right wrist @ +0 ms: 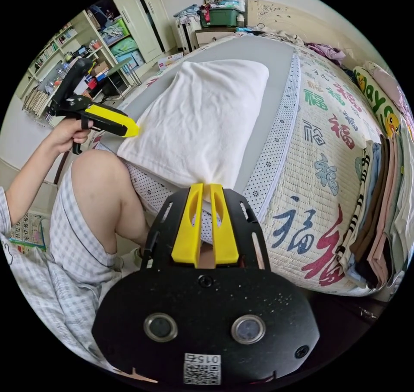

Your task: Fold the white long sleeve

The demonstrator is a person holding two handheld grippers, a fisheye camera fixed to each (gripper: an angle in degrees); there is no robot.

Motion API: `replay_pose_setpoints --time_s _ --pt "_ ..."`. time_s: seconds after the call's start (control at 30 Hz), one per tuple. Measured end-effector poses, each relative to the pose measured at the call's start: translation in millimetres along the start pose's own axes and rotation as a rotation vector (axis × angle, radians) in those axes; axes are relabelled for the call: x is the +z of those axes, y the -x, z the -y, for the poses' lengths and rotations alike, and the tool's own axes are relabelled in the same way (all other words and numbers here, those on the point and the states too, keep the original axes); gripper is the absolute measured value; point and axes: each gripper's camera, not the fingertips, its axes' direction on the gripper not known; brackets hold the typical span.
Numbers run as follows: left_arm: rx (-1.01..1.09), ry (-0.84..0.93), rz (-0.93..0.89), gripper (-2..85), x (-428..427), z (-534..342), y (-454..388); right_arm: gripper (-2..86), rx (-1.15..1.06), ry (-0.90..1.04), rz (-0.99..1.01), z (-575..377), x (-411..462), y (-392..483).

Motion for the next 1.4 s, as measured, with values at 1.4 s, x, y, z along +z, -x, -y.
replay_pose_setpoints --time_s 1.4 --pt "-0.375 -0.453 -0.496 8.2 -32 63 158 10.8 0.489 -0.208 0.626 18 328 -242"
